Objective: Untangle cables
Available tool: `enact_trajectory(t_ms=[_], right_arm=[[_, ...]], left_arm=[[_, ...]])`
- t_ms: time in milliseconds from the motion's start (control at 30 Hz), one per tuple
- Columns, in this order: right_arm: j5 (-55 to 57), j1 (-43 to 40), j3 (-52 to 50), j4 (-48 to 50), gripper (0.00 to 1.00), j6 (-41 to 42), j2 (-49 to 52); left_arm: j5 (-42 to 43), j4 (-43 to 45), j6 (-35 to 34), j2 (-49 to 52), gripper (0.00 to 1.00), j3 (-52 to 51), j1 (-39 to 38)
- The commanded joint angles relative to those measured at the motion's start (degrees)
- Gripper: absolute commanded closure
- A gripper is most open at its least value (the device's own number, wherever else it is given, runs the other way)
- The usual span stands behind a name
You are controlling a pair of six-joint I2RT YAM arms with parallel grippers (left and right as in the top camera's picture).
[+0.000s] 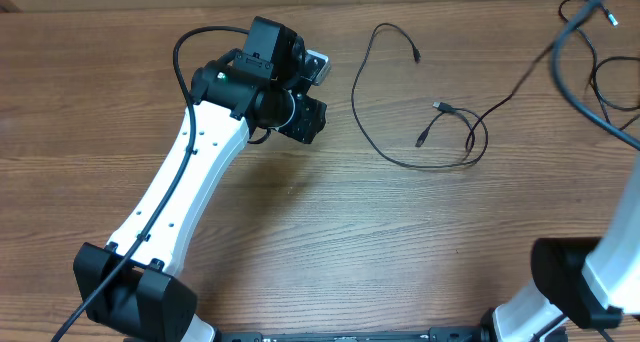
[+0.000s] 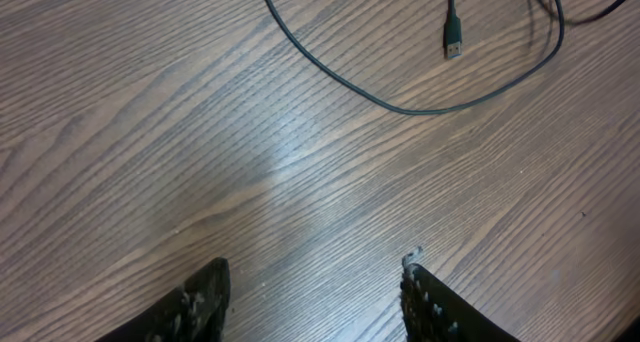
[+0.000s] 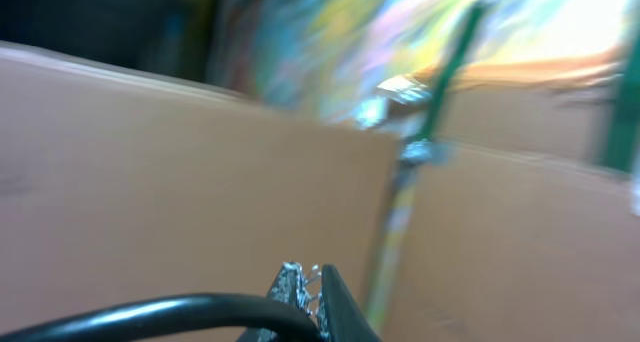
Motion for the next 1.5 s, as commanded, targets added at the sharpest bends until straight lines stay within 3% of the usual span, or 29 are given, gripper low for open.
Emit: enact_trajectory(t_ms=[0, 200, 467, 667, 933, 1133, 1167, 1267, 1467], right_arm=[[-4.3, -8.4, 0.5, 2.4, 0.96, -3.2, -4.8], [-19.6, -20.7, 0.5, 7.5, 0.96, -0.9, -6.6], [-24.1, -33.2, -0.9, 11.4, 0.96, -0.8, -7.0], [-35.5, -45.5, -12.7, 15.3, 0.96, -0.6, -5.5], [-43.9, -50.3, -18.1, 30.3, 0.96, 6.9, 3.2], [-50.0, -50.0, -18.0, 58.2, 0.96, 18.0, 5.7], [-50.0, -50.0, -18.0, 60.4, 0.96, 18.5, 5.7], [-50.0, -50.0, -17.9, 62.8, 0.96, 18.5, 5.7], [-49.9, -50.0, -18.2, 46.9, 0.96, 18.2, 7.7]], left_arm=[[0.5, 0.0, -0.4, 0.6, 0.45, -0.3, -0.4], [0.5, 0.1, -0.4, 0.6, 0.45, -0.3, -0.4], [0.5, 0.8, -0.4, 0.6, 0.44, -0.3, -0.4], [0.5, 2.4, -1.5, 1.0, 0.44, -0.3, -0.4], [0.7, 2.9, -2.7, 4.2, 0.45, -0.3, -0.4], [0.8, 4.6, -10.1, 11.0, 0.48, -0.3, -0.4], [0.8, 4.7, -11.0, 12.1, 0.50, -0.3, -0.4], [4.3, 5.0, -11.4, 14.5, 0.78, -0.3, -0.6], [5.7, 9.5, -10.4, 14.7, 0.81, 0.1, -1.7]])
